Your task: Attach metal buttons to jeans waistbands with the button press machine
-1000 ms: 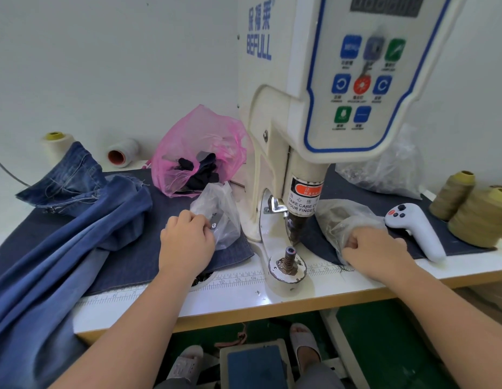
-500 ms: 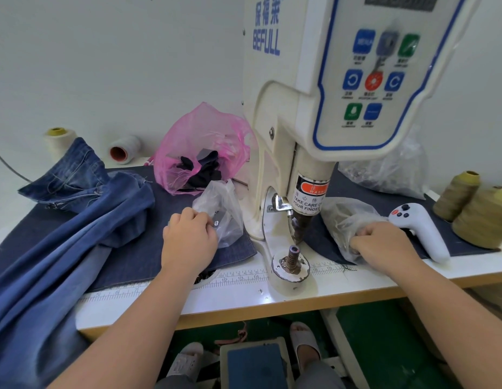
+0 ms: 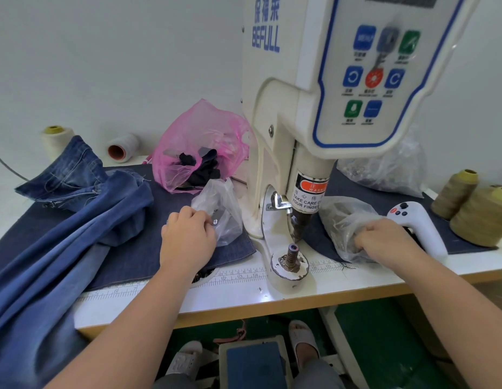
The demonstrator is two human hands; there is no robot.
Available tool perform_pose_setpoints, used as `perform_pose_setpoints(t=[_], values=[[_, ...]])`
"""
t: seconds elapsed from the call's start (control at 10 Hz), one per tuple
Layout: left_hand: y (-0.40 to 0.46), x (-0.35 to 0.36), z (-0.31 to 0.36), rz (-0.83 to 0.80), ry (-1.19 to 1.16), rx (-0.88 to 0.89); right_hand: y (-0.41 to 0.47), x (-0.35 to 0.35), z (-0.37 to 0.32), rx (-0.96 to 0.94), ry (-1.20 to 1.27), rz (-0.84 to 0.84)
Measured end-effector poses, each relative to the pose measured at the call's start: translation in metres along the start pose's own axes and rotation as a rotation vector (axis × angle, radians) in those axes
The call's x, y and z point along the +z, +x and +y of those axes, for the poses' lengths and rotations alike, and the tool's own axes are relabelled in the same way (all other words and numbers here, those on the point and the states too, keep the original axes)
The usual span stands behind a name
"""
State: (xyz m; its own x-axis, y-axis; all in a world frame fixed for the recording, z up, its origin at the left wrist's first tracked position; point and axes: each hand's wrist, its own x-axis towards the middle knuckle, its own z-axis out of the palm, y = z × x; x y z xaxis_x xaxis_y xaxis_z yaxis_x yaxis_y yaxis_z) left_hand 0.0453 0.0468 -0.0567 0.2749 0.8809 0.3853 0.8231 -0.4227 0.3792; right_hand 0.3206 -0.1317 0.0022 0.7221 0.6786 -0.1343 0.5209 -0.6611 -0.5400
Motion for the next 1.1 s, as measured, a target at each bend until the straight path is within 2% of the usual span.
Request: perform_pose_setpoints(t=[0.1,0.2,0.3,0.4,0.5,0.7,0.9,1.1], values=[[0.0,-0.001,0.0,-0.005,0.008,-0.002,-0.001,-0.002,0.0,-0.017,0.07,0.0],[0.0,-0.001,0.001,-0.004,0.006,-0.005,-0.014,-0.006,-0.001,-0.107,0.206,0.113],[-0.001,-0.002,0.001,-0.013,0.006,-0.006,-0.034,-0.006,-0.009,-0.18,0.387,0.154],[-0.001,-0.003,0.002,-0.023,0.01,-0.004,-0.051,0.003,-0.022,-0.168,0.699,0.084],[-0.001,-0.004,0.002,-0.028,0.013,-0.007,-0.066,0.021,-0.037,-0.08,0.962,0.003],[-0.001,-0.004,0.002,-0.033,0.019,-0.005,-0.089,0.049,-0.063,0.035,1.142,-0.073],[-0.001,-0.001,0.002,-0.015,0.009,-0.005,-0.094,0.047,-0.068,0.113,1.259,-0.106],[0.0,0.0,0.0,0.004,0.015,0.004,-0.099,0.042,-0.073,0.237,1.407,-0.225]])
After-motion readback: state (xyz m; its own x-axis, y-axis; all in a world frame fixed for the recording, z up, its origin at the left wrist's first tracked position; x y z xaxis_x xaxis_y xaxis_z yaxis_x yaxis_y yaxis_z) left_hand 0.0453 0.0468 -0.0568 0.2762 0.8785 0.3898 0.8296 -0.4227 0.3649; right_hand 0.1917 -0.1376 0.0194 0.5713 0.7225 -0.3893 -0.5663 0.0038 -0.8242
